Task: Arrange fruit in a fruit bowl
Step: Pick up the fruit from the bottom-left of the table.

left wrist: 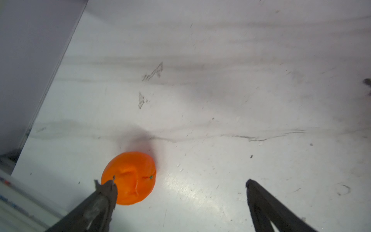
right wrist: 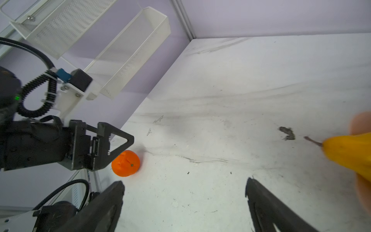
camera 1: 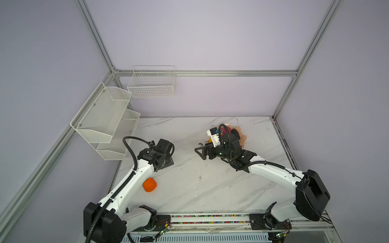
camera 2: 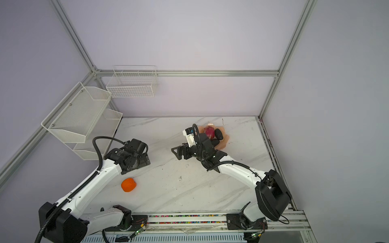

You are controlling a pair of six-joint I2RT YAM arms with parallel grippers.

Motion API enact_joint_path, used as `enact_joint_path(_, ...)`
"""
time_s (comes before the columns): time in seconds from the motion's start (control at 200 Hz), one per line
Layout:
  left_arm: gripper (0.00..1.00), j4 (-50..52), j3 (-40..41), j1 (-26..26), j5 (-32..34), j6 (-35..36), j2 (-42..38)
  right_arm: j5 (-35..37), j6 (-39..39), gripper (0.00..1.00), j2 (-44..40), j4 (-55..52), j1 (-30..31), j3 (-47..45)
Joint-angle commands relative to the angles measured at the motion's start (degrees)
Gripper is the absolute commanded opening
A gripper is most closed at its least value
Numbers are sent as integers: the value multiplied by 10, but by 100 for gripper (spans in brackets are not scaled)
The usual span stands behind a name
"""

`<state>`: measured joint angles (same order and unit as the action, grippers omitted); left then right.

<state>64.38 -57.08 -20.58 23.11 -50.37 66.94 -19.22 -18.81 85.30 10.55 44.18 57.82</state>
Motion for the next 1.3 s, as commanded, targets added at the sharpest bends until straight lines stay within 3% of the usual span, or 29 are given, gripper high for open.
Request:
enact_joint_path(0.0, 100, 51, 49, 7, 2, -126, -27, -27, -12, 97, 3, 63, 11, -11)
enact_joint_path(0.15, 100, 39, 90, 13, -18, -166, -18, -26, -5, 97, 1, 52, 13, -25)
enact_joint_path(0.33, 100, 31, 126, 31, 3, -210, -15, -18, 12, 97, -3, 32, 12, -31)
enact_joint_path(1.005, 100, -111, 186, 103, -8, -149, 51, 3, -12, 97, 8, 29, 12, -36)
enact_joint_path(1.075, 92, -124, 187, 104, -11, -139, 52, 7, -23, 97, 3, 28, 5, -42)
enact_joint_path(1.2, 66, -141, 187, 103, -18, -120, 44, -12, -58, 97, -4, 32, -45, -66)
enact_joint_path(1.3, 60, -163, 190, 100, -37, -102, 31, -23, -70, 97, -27, 34, -93, -91)
